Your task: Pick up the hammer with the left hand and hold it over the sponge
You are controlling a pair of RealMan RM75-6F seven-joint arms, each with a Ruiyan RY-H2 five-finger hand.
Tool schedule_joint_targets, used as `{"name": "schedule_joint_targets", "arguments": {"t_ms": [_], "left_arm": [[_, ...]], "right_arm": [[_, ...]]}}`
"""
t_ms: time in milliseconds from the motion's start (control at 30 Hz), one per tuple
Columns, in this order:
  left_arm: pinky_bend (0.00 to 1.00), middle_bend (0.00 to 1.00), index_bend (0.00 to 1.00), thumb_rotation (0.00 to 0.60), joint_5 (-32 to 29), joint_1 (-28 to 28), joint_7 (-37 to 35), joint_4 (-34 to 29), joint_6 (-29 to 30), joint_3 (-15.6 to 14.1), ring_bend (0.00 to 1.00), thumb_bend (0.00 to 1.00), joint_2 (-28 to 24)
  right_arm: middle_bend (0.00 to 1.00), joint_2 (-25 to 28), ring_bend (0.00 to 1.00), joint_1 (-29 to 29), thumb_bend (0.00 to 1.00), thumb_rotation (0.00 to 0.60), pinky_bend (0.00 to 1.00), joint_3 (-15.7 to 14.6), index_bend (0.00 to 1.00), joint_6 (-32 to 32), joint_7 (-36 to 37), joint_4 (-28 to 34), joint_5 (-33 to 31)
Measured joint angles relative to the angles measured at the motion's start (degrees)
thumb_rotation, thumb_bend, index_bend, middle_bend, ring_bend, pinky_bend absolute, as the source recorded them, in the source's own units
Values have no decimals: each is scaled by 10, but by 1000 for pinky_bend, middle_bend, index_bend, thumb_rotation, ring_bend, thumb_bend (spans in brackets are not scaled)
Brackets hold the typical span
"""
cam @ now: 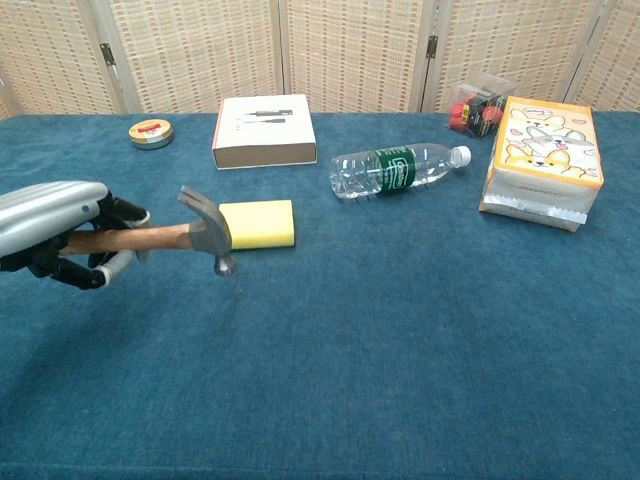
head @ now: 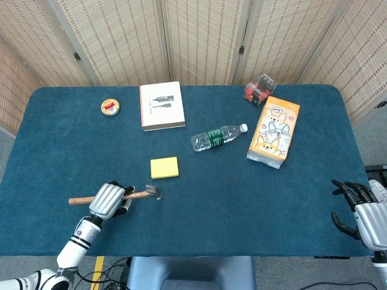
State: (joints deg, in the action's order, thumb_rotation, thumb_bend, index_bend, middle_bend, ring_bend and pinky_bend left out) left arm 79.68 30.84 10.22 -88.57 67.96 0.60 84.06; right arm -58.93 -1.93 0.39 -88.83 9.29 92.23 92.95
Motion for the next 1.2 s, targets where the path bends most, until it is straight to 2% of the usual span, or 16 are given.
{"name": "schedule_joint_targets", "arguments": {"t_ms": [67,267,467,967,1200], "left_arm": [[675,890,764,600,28,0,-42,14,15,4,714,649,2],[692,902,776,600,102,10,-141,76,55,20,732,650,16],[703,917,789,600,118,27,-172,125,59,34,781,652,34],[705,927,797,600,74,65,-221,187,-28,54,815,664,45],[706,929,799,600,51,75,-235,220,-47,67,816,668,50]], "right_arm": [[344,0,180,1,301,600,185,0,159,0,-1,1,-1],[344,2,180,3,302,600,185,-1,160,-2,-2,2,-3],[344,2,180,4,302,600,185,-1,159,-1,-2,1,-5],[344,0,180,2,302,600,185,1,159,8,0,-4,-13],[344,-1,180,2,301,600,185,2,160,11,-1,-4,-18]]}}
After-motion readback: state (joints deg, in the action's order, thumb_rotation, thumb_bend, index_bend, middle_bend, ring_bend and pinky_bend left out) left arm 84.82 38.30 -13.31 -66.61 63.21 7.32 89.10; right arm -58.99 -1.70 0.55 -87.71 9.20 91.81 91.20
